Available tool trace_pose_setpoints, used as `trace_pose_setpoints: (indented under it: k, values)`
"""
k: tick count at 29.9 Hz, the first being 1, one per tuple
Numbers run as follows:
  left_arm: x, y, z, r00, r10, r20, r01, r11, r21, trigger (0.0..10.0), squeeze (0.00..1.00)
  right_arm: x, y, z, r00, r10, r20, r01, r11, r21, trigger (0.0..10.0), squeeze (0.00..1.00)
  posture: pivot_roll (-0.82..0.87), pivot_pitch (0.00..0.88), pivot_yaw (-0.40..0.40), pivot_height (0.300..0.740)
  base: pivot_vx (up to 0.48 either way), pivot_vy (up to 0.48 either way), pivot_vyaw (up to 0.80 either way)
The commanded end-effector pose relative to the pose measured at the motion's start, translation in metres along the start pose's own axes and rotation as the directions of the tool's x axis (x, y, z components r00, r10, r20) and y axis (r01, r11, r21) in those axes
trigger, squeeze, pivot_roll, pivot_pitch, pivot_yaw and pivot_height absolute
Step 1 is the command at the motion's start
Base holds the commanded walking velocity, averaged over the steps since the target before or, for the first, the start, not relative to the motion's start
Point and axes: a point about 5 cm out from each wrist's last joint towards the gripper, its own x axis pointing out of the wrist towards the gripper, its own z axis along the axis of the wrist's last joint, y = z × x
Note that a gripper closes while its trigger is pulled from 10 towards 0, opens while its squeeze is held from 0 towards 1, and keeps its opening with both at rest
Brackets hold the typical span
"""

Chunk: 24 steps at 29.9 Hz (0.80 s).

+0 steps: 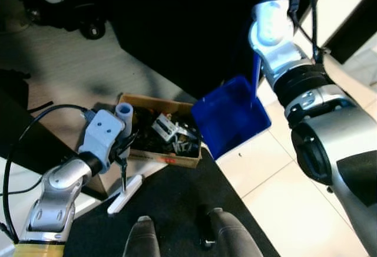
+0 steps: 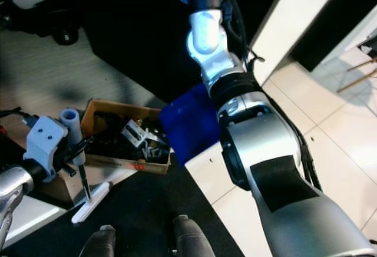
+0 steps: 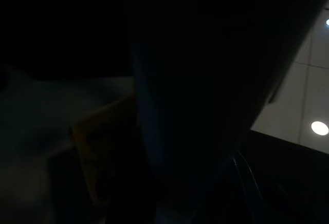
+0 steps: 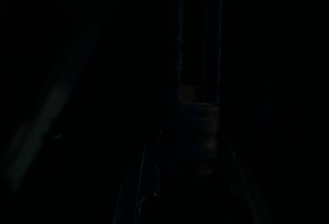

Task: Sweep floor

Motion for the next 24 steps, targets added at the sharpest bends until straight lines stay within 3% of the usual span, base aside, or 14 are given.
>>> trace_pose_setpoints:
  k: [1, 2, 4, 9, 12, 13, 14, 15, 18, 19, 20, 21, 22, 24]
  values:
    - [-0.002, -0.001, -0.006, 0.999, 0.013, -0.029, -0.013, 1.000, 0.002, 10.0, 0.00, 0.010, -0.012, 0.010, 0.999, 0.015, 0.031, -0.015, 1.000, -0.017, 10.0, 0.00, 0.00, 0.138, -0.096, 0.740, 0.000, 0.000, 0.00]
    - [0.000, 0.000, -0.008, 0.999, 0.024, -0.041, -0.025, 1.000, -0.010, 10.0, 0.00, 0.008, -0.044, 0.000, 0.999, 0.029, -0.034, -0.031, 0.997, -0.068, 10.0, 0.00, 0.00, 0.137, -0.089, 0.740, 0.000, 0.000, 0.00]
    - [0.000, 0.001, -0.010, 0.998, 0.030, -0.048, -0.031, 0.999, -0.024, 10.0, 0.00, 0.002, -0.070, -0.010, 0.994, 0.023, -0.109, -0.030, 0.998, -0.063, 10.0, 0.00, -0.01, 0.137, -0.086, 0.740, 0.000, 0.000, 0.00]
    - [-0.001, 0.001, -0.014, 0.997, 0.032, -0.068, -0.035, 0.999, -0.034, 10.0, 0.00, -0.016, -0.092, -0.028, 0.976, 0.026, -0.218, -0.028, 1.000, -0.008, 10.0, 0.00, -0.01, 0.136, -0.078, 0.740, 0.000, 0.000, 0.00]
    - [-0.002, 0.000, -0.020, 0.994, 0.020, -0.103, -0.025, 0.999, -0.048, 10.0, 0.00, -0.049, -0.115, -0.057, 0.924, -0.015, -0.381, 0.058, 0.993, 0.101, 10.0, 0.00, -0.01, 0.135, -0.069, 0.740, 0.000, 0.000, 0.00]
    - [-0.001, 0.000, -0.022, 0.994, 0.014, -0.112, -0.019, 0.999, -0.047, 10.0, 0.00, -0.064, -0.123, -0.067, 0.898, -0.037, -0.439, 0.092, 0.990, 0.106, 10.0, 0.00, -0.01, 0.136, -0.063, 0.740, 0.000, 0.000, 0.00]
    - [-0.001, 0.000, -0.022, 0.994, 0.014, -0.112, -0.019, 0.999, -0.047, 10.0, 0.00, -0.064, -0.123, -0.067, 0.898, -0.037, -0.439, 0.092, 0.990, 0.106, 10.0, 0.00, -0.01, 0.136, -0.063, 0.740, 0.000, 0.000, 0.00]
    - [-0.001, -0.001, -0.024, 0.992, 0.019, -0.122, -0.027, 0.998, -0.059, 10.0, 0.00, -0.083, -0.131, -0.079, 0.864, -0.070, -0.498, 0.126, 0.989, 0.080, 10.0, 0.00, -0.01, 0.135, -0.062, 0.740, 0.000, 0.000, 0.00]
    - [0.000, -0.001, -0.025, 0.992, 0.028, -0.125, -0.038, 0.996, -0.076, 10.0, 0.00, -0.100, -0.138, -0.086, 0.840, -0.099, -0.534, 0.147, 0.988, 0.049, 10.0, 0.00, -0.01, 0.133, -0.056, 0.740, 0.000, 0.000, 0.00]
    - [0.001, -0.002, -0.027, 0.991, 0.042, -0.129, -0.057, 0.992, -0.113, 10.0, 0.00, -0.120, -0.144, -0.095, 0.810, -0.130, -0.572, 0.165, 0.986, 0.010, 10.0, 0.00, -0.01, 0.129, -0.052, 0.740, 0.000, 0.000, 0.00]
    - [0.001, -0.002, -0.027, 0.991, 0.042, -0.129, -0.057, 0.992, -0.113, 10.0, 0.00, -0.120, -0.144, -0.095, 0.810, -0.130, -0.572, 0.165, 0.986, 0.010, 10.0, 0.00, -0.01, 0.129, -0.052, 0.740, 0.000, 0.000, 0.00]
    - [0.003, -0.005, -0.033, 0.988, 0.085, -0.131, -0.113, 0.967, -0.227, 10.0, 0.00, -0.156, -0.153, -0.106, 0.759, -0.161, -0.631, 0.176, 0.984, -0.040, 10.0, 0.00, 0.00, 0.121, -0.044, 0.740, 0.000, 0.000, 0.00]
    - [0.003, -0.007, -0.036, 0.986, 0.103, -0.133, -0.137, 0.952, -0.274, 10.0, 0.00, -0.169, -0.155, -0.109, 0.738, -0.170, -0.653, 0.186, 0.981, -0.045, 10.0, 0.00, 0.00, 0.120, -0.044, 0.740, 0.000, 0.000, 0.00]
    - [0.003, -0.007, -0.039, 0.983, 0.123, -0.139, -0.161, 0.939, -0.304, 10.0, 0.00, -0.178, -0.157, -0.112, 0.724, -0.170, -0.668, 0.197, 0.980, -0.036, 10.0, 0.00, 0.00, 0.119, -0.043, 0.740, 0.000, 0.000, 0.00]
